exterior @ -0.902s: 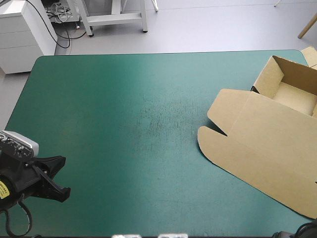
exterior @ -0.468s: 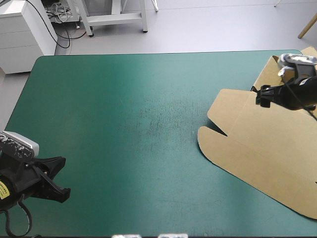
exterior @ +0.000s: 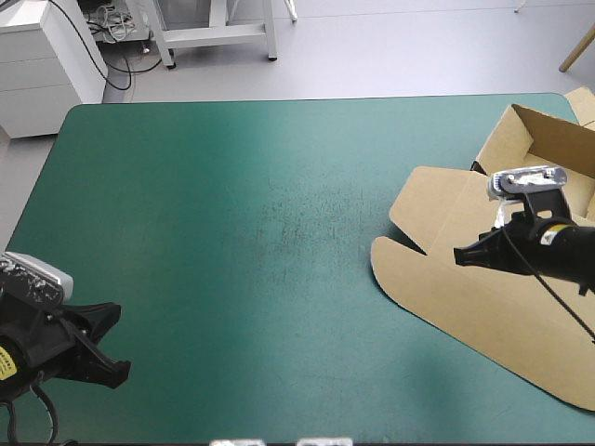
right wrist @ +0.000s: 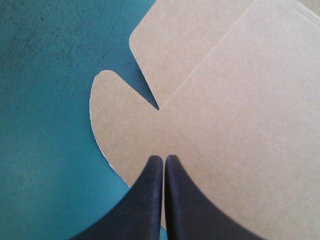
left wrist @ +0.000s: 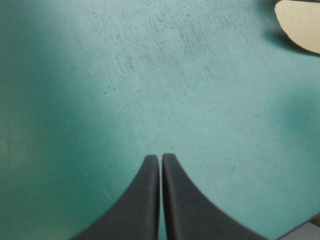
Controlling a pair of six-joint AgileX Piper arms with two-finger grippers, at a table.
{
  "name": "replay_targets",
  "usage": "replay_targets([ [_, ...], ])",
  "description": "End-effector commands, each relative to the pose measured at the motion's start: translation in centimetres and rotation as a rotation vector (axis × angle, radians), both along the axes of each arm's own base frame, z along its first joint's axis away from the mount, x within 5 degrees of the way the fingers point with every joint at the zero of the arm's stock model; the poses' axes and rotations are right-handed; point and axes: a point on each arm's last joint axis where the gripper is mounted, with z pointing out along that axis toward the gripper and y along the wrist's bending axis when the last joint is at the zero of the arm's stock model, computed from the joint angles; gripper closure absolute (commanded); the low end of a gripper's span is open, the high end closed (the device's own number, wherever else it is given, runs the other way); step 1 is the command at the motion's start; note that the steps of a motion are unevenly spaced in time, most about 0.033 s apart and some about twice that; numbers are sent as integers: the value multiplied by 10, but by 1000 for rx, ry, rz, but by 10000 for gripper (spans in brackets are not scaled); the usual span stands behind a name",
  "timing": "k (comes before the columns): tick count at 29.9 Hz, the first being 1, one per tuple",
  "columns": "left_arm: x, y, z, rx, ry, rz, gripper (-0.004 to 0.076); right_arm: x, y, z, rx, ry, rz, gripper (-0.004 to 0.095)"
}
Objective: Fold the box
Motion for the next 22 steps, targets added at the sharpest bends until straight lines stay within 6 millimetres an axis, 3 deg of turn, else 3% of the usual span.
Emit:
replay_targets([
  [1, -6, 1, 0, -56, -79, 3, 731, -31, -1, 15, -5, -204, 6, 929],
  [10, -25, 4, -51, -181, -202, -3, 731, -95, -4, -11, -19, -351, 8, 929],
  [22, -41, 12, -96, -260, -378, 2, 731, -148, -10, -55, -10, -694, -56, 929],
])
